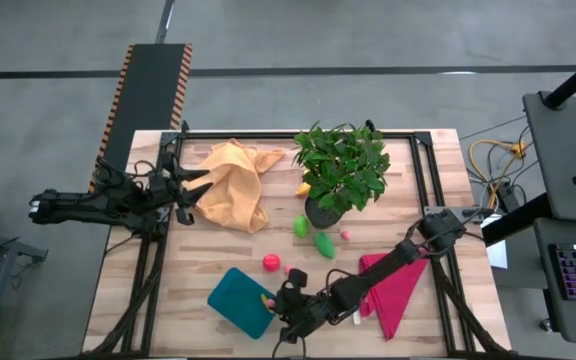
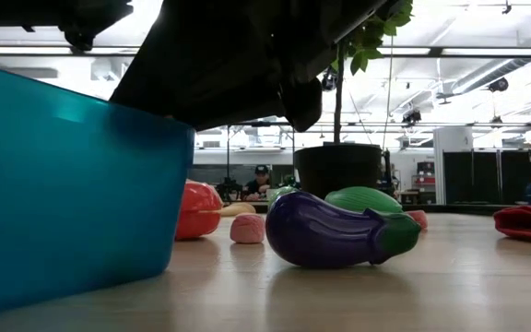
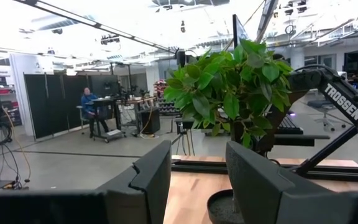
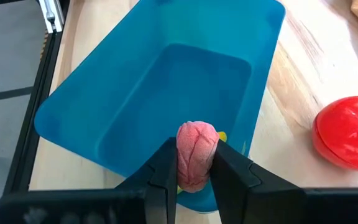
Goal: Pick and placing Produce into tupperware
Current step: Put the top right pink peach into the blue bin, then put the top pink peach into the blue bin
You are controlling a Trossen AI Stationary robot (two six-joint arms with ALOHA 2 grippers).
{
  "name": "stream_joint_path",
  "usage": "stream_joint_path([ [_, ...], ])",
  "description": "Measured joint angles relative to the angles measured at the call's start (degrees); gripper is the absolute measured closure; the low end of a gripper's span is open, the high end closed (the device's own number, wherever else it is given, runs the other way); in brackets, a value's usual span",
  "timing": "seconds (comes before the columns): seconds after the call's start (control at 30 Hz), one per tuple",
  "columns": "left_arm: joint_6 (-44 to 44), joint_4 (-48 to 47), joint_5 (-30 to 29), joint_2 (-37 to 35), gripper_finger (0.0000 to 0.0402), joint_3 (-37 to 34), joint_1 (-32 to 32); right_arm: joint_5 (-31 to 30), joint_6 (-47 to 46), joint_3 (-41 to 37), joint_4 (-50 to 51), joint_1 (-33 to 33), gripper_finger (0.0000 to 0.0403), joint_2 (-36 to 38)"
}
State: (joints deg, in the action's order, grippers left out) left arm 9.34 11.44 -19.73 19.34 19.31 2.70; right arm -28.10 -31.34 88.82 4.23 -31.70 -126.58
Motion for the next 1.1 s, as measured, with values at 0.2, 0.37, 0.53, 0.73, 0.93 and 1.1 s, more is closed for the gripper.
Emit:
stream_joint_path([
  [0.2, 0.02, -0.04, 0.02, 0.43, 0.0262, -0.02, 0.02, 0.06, 0.27, 0.02, -0.01, 0.11, 0.0332, 0.12],
  [0.37, 0.04, -0.03, 0.02, 0.32, 0.0262, -0.02, 0.01, 0.02, 0.29, 0.02, 0.00, 0.15, 0.0310, 0.20],
  [0.53, 0.04, -0.03, 0.02, 0.39, 0.0262, -0.07, 0.01, -0.02, 0.30, 0.06, 0.03, 0.15, 0.0287, 0.24],
  [0.73, 0.07, 0.00, 0.00, 0.39, 0.0262, -0.09, 0.02, -0.15, 1.77, 0.90, 0.01, 0.15, 0.0276, 0.30],
  [0.93, 0.07, 0.02, 0.00, 0.41, 0.0262, -0.11, 0.02, -0.38, 2.54, 1.70, 0.00, 0.35, 0.0279, 0.33],
  [1.1, 0.07, -0.01, 0.00, 0.45, 0.0262, -0.13, 0.01, -4.32, 6.44, 2.44, 0.09, 0.50, 0.0287, 1.06],
])
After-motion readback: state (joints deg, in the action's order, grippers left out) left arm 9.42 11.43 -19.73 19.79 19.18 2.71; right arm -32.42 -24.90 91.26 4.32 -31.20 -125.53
